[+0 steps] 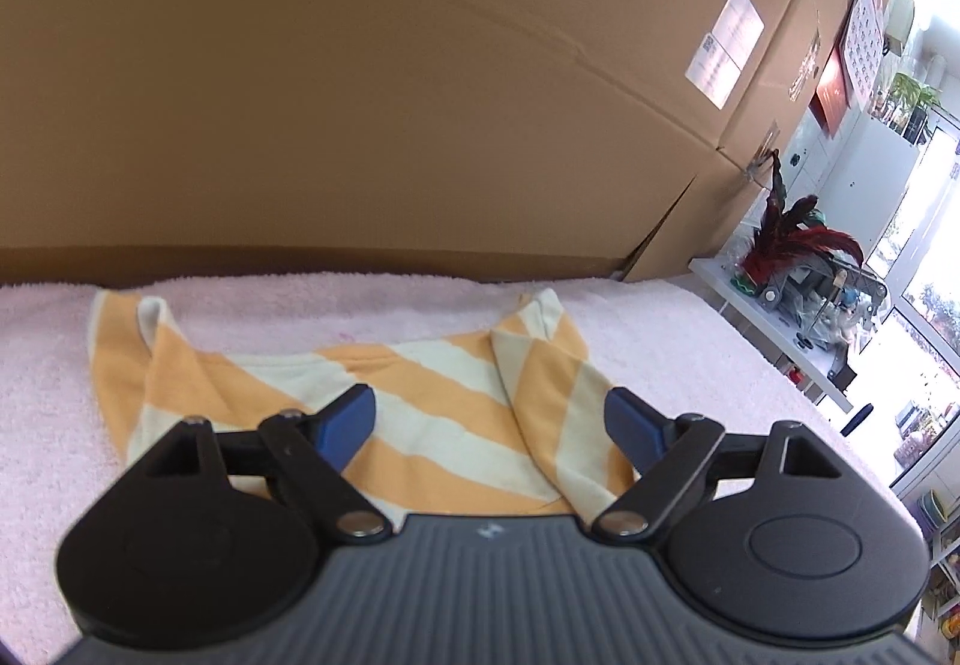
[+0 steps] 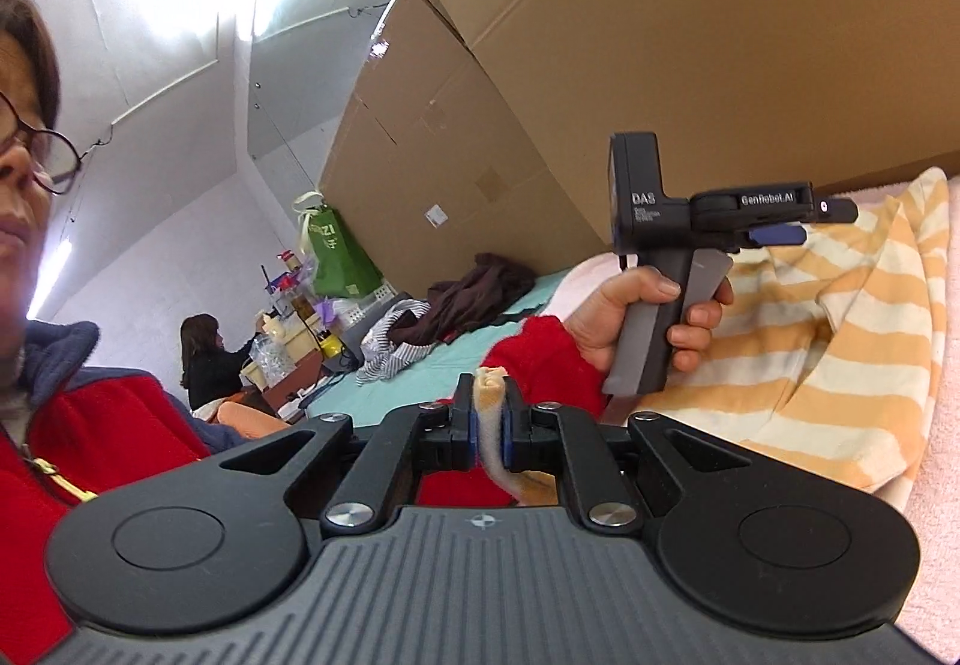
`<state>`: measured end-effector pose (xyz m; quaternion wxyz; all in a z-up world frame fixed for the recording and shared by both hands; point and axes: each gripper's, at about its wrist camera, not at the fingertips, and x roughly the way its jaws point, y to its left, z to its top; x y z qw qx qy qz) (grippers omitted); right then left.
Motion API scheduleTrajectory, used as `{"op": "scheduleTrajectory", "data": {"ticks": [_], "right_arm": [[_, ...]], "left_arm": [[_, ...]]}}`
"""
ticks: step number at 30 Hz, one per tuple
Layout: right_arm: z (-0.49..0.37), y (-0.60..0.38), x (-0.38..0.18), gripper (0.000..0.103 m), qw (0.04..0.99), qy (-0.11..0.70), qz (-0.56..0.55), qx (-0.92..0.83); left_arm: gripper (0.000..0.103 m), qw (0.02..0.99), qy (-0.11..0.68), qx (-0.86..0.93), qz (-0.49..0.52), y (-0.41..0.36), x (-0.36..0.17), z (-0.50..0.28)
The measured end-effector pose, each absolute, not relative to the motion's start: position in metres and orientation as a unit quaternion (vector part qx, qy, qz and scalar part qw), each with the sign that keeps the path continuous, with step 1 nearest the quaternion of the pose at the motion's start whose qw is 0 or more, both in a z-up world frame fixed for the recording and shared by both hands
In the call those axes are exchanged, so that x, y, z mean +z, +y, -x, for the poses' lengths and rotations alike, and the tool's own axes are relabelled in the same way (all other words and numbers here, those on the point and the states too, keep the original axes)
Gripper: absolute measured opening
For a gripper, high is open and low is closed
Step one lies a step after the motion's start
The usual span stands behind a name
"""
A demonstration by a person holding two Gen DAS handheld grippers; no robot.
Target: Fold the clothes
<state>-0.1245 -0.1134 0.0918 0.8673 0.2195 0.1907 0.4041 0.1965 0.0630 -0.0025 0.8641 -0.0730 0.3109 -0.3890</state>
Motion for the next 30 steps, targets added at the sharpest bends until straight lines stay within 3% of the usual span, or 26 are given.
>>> {"op": "scheduleTrajectory", "data": {"ticks": [24, 30], "right_arm": [[0.152, -0.133, 0.024, 0.011, 0.862, 0.300, -0.251, 0.321], [0.162, -0.141, 0.024, 0.016, 0.866, 0.307, -0.248, 0.307]], "left_arm": [[0.088, 0.861, 0.316, -0.397, 0.030, 0.050, -0.011, -0.189], [0.087, 0.859, 0.301, -0.413, 0.024, 0.050, -0.006, -0.183]]}}
